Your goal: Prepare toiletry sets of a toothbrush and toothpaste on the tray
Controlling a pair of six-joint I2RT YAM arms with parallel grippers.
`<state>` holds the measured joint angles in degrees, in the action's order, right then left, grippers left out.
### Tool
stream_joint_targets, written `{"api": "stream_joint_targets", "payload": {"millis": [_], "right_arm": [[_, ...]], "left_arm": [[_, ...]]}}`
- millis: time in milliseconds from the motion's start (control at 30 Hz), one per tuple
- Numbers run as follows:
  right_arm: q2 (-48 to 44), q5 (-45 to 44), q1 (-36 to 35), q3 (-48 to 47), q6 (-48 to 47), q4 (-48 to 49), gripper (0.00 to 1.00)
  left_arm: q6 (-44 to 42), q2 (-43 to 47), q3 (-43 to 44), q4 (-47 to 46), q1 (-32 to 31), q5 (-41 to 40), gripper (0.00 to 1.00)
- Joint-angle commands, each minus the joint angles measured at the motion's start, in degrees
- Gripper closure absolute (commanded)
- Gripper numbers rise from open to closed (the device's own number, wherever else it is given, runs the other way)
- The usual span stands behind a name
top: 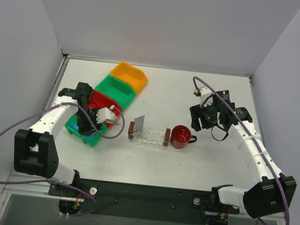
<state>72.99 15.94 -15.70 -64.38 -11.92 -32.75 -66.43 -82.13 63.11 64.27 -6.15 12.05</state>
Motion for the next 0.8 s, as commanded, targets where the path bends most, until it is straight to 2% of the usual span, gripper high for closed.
{"api": "stream_joint_targets", "payload": {"millis": [0,233,467,767], "right_arm": [[0.7,0.7,0.4,0.1,-0.4,-0.6,0.41],[1.2,0.4,0.4,0.1,-0.6,-0.6,0.41],[1.5,0.5,0.4,0.1,-0.7,-0.6,0.41],[1.4,0.6,0.4,0.3,-0.8,-0.6,0.41]], "left_arm": [[-7.1,-1.0,1.7,2.7,0.5,4.1,0.37],[-11.4,-1.2,0.6,-1.0,0.5,6.5,0.37],[-13.7,-3.0,-0.4,-1.7,0.5,6.3,0.39],[-20.9,-4.1,-1.9,-2.8,0.7,7.9,0.41]]}}
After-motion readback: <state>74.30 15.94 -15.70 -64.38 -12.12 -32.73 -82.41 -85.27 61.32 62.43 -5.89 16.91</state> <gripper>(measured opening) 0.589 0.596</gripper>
